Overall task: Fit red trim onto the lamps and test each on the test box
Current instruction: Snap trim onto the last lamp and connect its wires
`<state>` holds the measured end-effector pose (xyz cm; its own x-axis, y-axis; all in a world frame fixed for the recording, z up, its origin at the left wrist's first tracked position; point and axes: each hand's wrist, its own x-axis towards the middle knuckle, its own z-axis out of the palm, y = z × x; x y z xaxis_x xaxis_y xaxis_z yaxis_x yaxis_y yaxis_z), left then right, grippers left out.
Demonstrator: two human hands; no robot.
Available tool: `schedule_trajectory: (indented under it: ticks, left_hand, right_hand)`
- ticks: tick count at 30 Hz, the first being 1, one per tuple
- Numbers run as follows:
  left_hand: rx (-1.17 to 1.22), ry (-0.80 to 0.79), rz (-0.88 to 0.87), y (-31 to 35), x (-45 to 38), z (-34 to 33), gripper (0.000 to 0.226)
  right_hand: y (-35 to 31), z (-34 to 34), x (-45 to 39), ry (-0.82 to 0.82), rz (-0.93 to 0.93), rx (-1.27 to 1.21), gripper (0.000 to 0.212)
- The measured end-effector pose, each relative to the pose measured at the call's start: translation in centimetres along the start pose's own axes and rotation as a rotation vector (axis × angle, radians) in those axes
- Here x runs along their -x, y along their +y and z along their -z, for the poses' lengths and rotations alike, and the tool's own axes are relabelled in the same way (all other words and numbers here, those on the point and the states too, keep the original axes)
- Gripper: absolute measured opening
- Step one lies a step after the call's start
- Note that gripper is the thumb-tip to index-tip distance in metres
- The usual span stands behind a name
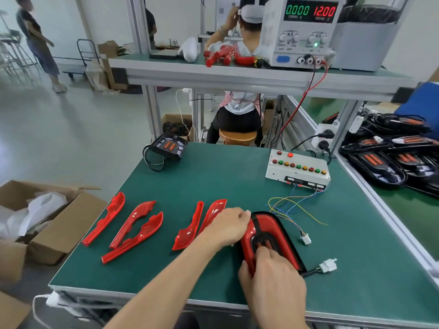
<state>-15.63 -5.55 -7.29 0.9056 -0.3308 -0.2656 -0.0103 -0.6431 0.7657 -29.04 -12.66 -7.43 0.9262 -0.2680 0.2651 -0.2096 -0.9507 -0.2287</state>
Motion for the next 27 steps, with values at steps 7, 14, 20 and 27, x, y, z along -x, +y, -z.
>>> schedule_trajectory:
  ticks: [7, 14, 20, 27]
  left_hand:
    - [0.040, 0.008, 0.010, -0.7, -0.7, -0.9, 0.034]
    - [0.266, 0.004, 0.049, -0.8, -1.0, -1.6, 0.022]
    - [0.600, -0.088, -0.030, -1.2, -0.1, -2.4, 0.068]
    - [0.614, 0.055, -0.190, -2.1, 1.1, -3.7, 0.067]
  right_hand:
    - [0.8, -2.0, 0.0, 0.156, 0.022, 0.039, 0.053]
    - [2.9, -3.3, 1.2, 0.353, 0.035, -0.023, 0.035]
    - [4.8, -3.3, 2.3, 0.468, 0.077, -0.140, 0.026]
    - [5.4, -3.7, 3.1, 0.510, 0.099, -0.217, 0.023]
